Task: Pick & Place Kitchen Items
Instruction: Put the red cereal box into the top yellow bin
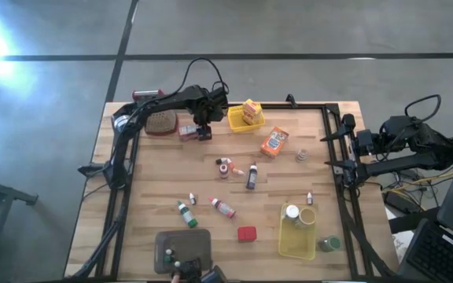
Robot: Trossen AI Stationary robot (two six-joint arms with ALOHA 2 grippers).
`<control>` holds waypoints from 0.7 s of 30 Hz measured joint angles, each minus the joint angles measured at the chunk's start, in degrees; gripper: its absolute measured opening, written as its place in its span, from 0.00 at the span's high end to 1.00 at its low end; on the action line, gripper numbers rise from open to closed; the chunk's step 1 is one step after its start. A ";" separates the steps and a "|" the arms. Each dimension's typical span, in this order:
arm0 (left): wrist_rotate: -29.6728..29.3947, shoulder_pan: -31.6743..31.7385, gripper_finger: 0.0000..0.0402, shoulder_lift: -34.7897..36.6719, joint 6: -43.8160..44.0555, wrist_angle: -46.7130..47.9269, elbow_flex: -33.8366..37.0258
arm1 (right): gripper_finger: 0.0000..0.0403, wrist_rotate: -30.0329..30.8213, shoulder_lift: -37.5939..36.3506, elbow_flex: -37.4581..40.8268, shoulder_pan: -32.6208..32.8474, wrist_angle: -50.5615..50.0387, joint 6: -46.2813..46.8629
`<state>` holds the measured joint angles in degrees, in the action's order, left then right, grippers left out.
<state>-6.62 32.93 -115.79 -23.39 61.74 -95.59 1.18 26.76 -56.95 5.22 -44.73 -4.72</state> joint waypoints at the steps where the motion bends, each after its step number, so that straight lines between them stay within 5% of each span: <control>1: 0.01 0.00 0.43 0.00 0.08 -0.29 0.32 | 0.19 -0.01 0.01 0.00 0.00 0.00 -0.13; 12: -0.12 0.00 0.53 0.12 1.33 -0.31 3.43 | 0.10 -0.01 0.00 0.00 0.00 0.01 0.10; 21: 0.22 0.00 0.54 0.74 2.35 -0.29 3.50 | 0.15 0.00 0.00 0.00 0.00 0.00 -0.20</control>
<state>-6.40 32.93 -115.04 -21.04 61.45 -92.09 1.18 26.76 -56.95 5.22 -44.73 -4.92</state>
